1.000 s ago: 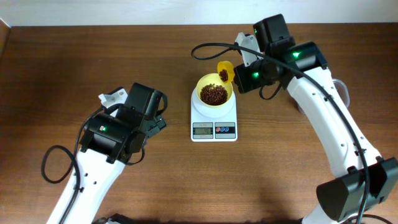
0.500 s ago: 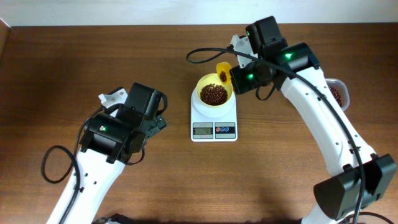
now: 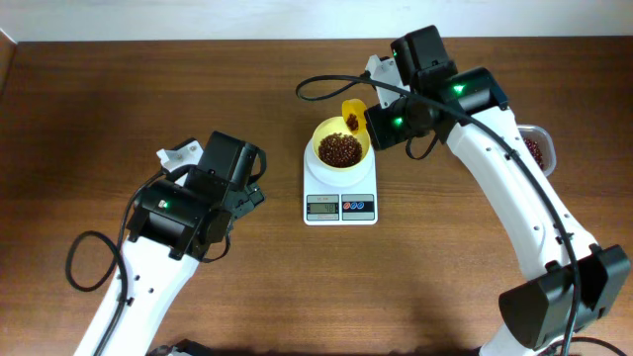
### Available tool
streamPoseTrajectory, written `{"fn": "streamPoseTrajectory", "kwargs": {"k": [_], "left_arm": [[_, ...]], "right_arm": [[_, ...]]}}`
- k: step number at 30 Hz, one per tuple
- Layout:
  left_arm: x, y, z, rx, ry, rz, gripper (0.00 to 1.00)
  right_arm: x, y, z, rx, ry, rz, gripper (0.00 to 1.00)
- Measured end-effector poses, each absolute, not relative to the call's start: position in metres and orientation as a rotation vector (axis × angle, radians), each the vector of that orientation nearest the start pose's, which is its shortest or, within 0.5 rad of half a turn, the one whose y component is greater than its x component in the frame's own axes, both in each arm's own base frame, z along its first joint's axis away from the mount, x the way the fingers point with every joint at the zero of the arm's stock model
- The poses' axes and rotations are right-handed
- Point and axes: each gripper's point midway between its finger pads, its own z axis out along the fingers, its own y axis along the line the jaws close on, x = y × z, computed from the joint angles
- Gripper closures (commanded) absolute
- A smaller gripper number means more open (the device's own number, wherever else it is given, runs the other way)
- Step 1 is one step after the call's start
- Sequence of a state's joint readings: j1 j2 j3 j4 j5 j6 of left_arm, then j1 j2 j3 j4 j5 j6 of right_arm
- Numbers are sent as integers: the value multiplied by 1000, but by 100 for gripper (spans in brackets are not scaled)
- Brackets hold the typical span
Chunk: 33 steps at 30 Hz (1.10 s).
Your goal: Scoop item into bowl and weigh 50g on scale
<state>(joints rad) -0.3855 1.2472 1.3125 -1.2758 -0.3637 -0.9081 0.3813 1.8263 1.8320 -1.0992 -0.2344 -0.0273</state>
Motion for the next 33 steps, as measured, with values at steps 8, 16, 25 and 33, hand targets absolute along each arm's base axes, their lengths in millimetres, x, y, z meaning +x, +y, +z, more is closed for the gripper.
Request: {"fn": "streamPoseTrajectory", "kwargs": {"k": [8,16,25,33], "left_arm": [[263,-41,220,-767,2525,98,1],[263,-41,220,-767,2525,98,1],[263,-41,220,-767,2525,98,1],[263,-41,220,-767,2525,98,1]], "right_arm": [[395,202,216,-620,2610,429,96],[395,202,216,-620,2610,429,96],[396,201,216,-617,2611,415,96],[398,195,214,-610,2616,351,96]]}}
